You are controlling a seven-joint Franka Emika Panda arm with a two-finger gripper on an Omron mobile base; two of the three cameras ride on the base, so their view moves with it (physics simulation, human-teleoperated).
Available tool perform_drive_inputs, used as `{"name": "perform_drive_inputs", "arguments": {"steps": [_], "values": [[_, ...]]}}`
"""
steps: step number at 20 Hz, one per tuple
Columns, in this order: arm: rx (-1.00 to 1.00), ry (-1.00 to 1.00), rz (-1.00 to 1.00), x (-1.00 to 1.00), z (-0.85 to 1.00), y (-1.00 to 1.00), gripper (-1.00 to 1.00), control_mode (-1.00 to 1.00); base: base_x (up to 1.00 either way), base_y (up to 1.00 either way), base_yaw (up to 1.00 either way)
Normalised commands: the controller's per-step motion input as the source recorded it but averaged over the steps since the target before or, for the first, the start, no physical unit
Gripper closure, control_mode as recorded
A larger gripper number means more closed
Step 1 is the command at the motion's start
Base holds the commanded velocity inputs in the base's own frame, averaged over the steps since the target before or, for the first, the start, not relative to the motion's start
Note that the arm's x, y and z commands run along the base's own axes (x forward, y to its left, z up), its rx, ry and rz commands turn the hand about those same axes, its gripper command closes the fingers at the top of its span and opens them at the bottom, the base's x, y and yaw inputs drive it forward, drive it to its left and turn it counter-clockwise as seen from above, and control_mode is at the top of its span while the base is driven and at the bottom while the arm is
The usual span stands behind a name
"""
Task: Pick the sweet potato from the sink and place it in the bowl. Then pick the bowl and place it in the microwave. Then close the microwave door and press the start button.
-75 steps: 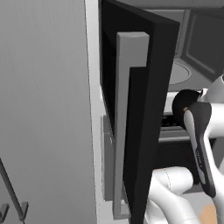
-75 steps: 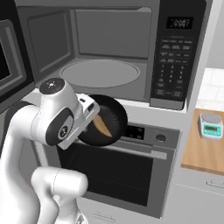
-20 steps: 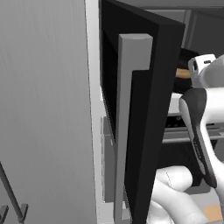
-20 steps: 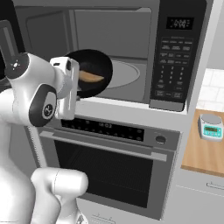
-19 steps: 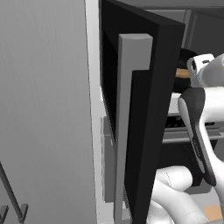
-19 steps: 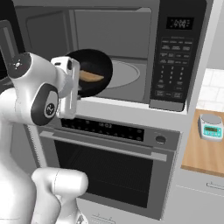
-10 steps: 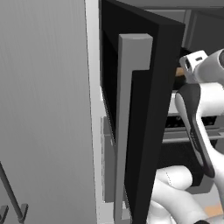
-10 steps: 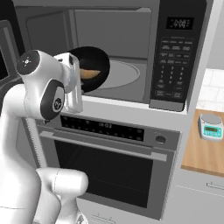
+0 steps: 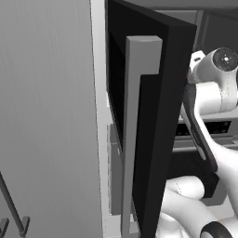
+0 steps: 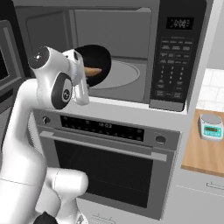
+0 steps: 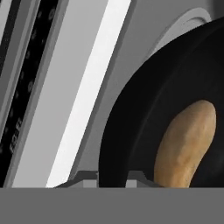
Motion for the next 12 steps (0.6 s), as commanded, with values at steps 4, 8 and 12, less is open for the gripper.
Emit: {"name": "perform_drive_inputs", "arguments": {"steps": [4, 8, 12], "values": [[-0.05, 0.02, 0.00, 0.53, -0.15, 0.00, 1.00, -1.00, 0.00, 0.00, 0.00], [-0.06, 0.02, 0.00, 0.52, -0.19, 0.00, 1.00, -1.00, 0.00, 0.00, 0.00], [-0.04, 0.01, 0.01, 0.49, -0.19, 0.00, 1.00, -1.00, 0.00, 0.00, 0.00]]}}
